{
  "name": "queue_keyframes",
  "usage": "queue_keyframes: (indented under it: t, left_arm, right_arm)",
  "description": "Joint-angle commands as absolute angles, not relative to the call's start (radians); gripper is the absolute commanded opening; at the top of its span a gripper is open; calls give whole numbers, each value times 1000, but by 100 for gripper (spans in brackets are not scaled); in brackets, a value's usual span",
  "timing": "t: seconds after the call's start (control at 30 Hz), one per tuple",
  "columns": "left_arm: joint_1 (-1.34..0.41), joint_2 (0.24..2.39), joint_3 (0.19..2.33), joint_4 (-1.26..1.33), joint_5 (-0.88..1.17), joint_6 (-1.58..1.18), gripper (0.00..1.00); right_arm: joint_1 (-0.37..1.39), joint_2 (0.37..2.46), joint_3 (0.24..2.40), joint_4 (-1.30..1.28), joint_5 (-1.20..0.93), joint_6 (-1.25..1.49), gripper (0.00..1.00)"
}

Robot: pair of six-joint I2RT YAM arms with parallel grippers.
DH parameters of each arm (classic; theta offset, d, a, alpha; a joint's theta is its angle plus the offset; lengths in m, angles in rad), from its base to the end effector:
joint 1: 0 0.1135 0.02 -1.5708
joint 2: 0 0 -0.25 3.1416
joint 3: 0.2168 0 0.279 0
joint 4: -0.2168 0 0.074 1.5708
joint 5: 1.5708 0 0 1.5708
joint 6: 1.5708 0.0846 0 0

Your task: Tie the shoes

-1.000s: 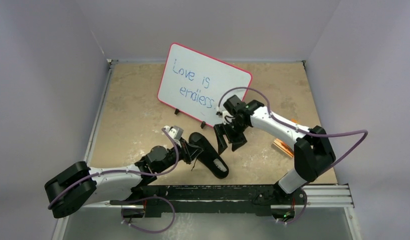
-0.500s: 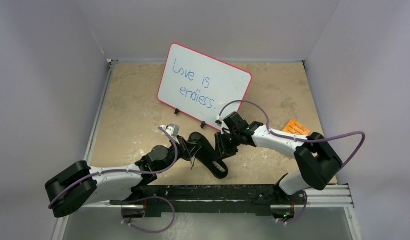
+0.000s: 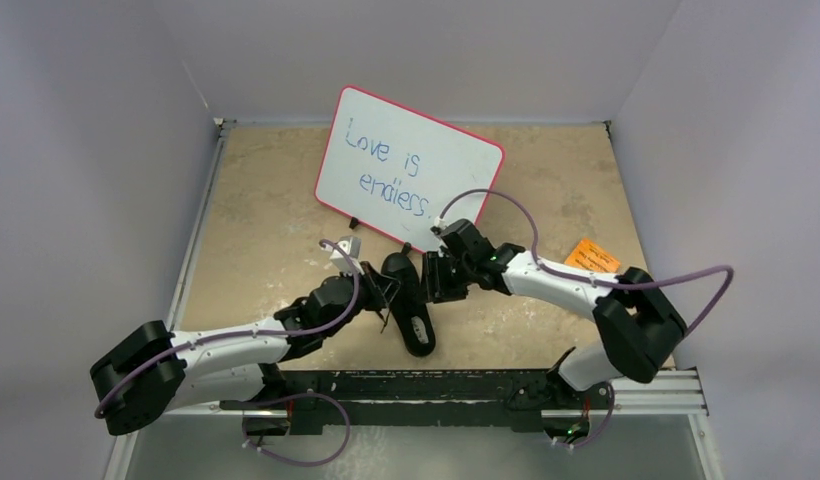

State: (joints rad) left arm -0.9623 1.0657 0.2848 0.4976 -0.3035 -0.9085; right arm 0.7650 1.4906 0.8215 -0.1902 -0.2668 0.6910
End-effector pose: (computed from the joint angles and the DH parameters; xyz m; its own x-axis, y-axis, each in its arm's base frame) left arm 0.1827 -0.2181 0.1399 -0.5864 -0.4748 -0.6563 0.2546 0.6611 -0.7058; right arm 0.2389 0.2602 0.1229 -0.9259 -0.0367 -0.3759 -0.2623 0.7786 0.5700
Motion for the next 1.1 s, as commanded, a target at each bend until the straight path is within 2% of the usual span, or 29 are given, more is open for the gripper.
queue_keyframes:
  t: [0.0, 0.13, 0.3, 0.4, 0.7, 0.83, 1.07]
  left_arm:
    - [-957, 1063, 382, 384, -311, -990, 0]
    - [-955, 1077, 425, 316, -287, -1027, 0]
    - [-946, 1093, 455, 254, -252, -1079, 0]
    - [-946, 1095, 468, 216, -239, -1115, 0]
    - [-945, 1081, 461, 192, -248, -1195, 0]
    - [-944, 1075, 462, 191, -248, -1220, 0]
    - [-944, 1055, 449, 200, -263, -1262, 0]
  right_arm:
    - [763, 1336, 858, -238, -211, 624, 55]
    - [789, 1234, 741, -68, -382, 657, 57]
    - [822, 1205, 682, 120, -365, 683, 50]
    - [874, 1202, 646, 233, -333, 713, 44]
    - [980, 1309, 624, 382, -252, 732, 35]
    - [1007, 1329, 623, 358, -121, 781, 36]
    - [1043, 1347, 587, 396, -13, 827, 38]
